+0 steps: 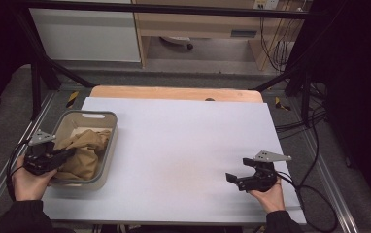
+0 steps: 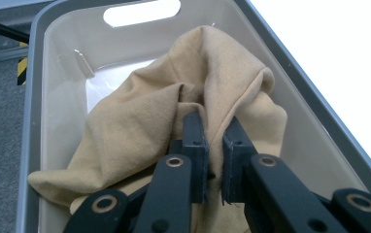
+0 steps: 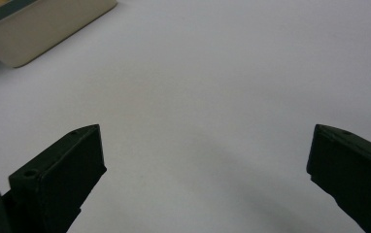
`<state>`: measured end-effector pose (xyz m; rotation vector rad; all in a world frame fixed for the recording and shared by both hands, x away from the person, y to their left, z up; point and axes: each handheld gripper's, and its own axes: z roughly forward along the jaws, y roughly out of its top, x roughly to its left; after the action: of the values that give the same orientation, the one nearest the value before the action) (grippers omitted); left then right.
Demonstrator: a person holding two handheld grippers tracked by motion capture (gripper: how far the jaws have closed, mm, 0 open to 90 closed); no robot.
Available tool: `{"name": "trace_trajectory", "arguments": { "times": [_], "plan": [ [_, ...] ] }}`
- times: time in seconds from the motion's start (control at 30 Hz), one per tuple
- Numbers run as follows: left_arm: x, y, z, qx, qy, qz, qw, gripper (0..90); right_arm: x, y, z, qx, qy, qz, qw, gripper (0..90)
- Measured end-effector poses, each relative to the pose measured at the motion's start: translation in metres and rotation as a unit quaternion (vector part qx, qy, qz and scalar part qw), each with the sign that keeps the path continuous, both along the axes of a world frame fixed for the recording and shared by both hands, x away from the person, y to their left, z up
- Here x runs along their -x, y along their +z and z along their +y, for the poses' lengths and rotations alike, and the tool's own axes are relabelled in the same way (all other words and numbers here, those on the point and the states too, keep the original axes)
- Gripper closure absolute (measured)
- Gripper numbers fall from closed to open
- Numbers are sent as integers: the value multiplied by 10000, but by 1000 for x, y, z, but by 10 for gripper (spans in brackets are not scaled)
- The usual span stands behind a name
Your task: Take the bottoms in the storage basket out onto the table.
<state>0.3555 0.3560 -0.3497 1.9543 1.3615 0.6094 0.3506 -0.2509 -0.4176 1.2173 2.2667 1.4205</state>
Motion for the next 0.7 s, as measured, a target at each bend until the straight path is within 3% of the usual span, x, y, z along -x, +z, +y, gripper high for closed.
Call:
{"name": "trace_trajectory", "arguments": {
  "times": [0.7],
  "plan": [
    [5, 9, -3, 89, 2, -231, 9997, 830, 0, 0, 0, 2, 1, 4, 10000, 7]
  ]
}}
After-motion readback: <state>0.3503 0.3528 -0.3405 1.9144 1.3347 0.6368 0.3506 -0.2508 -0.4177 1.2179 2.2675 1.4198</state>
